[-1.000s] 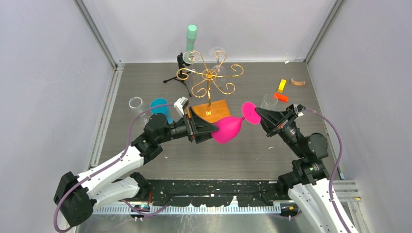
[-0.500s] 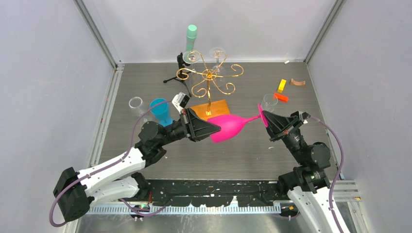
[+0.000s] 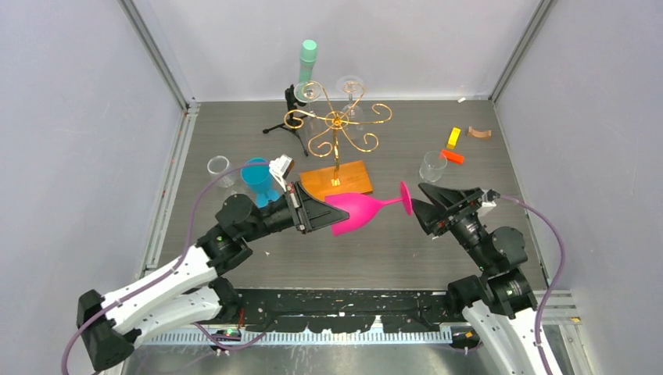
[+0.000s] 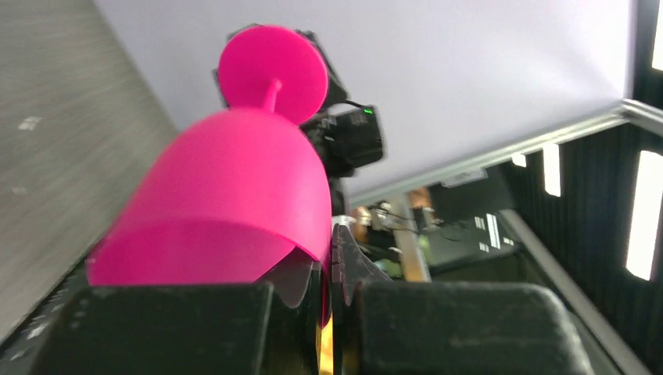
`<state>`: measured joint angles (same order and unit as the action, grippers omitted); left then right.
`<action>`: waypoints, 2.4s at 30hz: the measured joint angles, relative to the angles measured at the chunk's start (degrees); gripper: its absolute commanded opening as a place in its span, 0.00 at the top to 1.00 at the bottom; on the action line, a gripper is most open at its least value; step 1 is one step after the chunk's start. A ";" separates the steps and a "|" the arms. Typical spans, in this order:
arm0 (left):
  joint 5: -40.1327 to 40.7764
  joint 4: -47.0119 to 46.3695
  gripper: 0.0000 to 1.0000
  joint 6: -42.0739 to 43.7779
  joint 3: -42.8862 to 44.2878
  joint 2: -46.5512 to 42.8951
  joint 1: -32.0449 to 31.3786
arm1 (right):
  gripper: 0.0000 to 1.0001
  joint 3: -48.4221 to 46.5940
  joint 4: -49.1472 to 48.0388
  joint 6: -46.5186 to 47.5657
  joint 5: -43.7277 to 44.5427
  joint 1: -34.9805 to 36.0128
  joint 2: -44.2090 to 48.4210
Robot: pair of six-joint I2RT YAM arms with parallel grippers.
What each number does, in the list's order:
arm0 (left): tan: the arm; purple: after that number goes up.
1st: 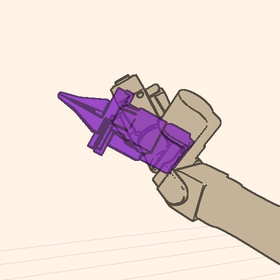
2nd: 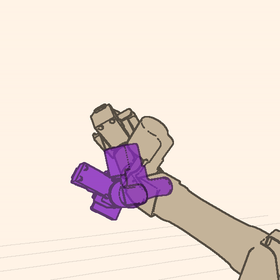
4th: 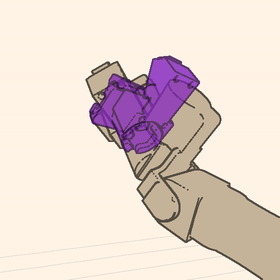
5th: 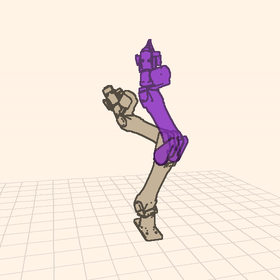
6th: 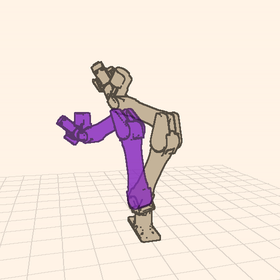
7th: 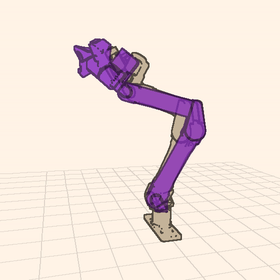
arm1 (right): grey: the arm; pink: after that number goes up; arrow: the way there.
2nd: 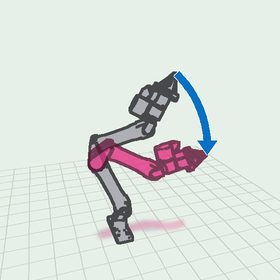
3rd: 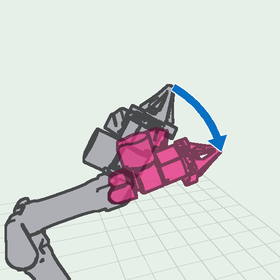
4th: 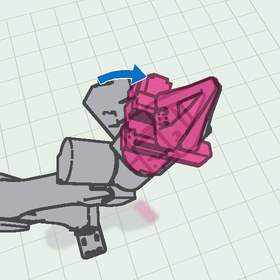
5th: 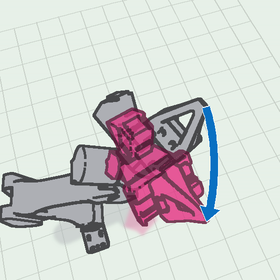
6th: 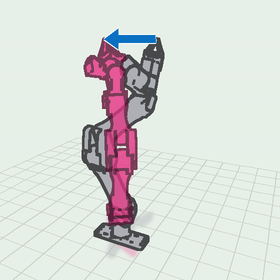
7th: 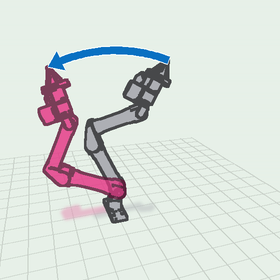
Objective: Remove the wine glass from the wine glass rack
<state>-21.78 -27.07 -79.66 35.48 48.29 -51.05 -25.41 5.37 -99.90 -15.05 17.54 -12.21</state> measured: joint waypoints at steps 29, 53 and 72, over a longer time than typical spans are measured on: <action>41.62 96.08 1.00 41.75 32.76 16.28 20.00 | 0.46 -22.29 27.02 34.82 31.45 0.00 -31.61; 30.69 89.94 0.76 44.76 29.24 24.20 49.62 | 0.38 -33.38 23.43 49.35 32.48 0.00 -41.09; 34.56 94.25 0.05 50.45 44.83 24.83 50.42 | 0.33 -46.49 30.69 56.50 27.71 -0.09 -45.81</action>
<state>12.78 67.18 -29.21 80.31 73.12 -0.62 -71.90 36.05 -43.40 12.67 17.45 -58.02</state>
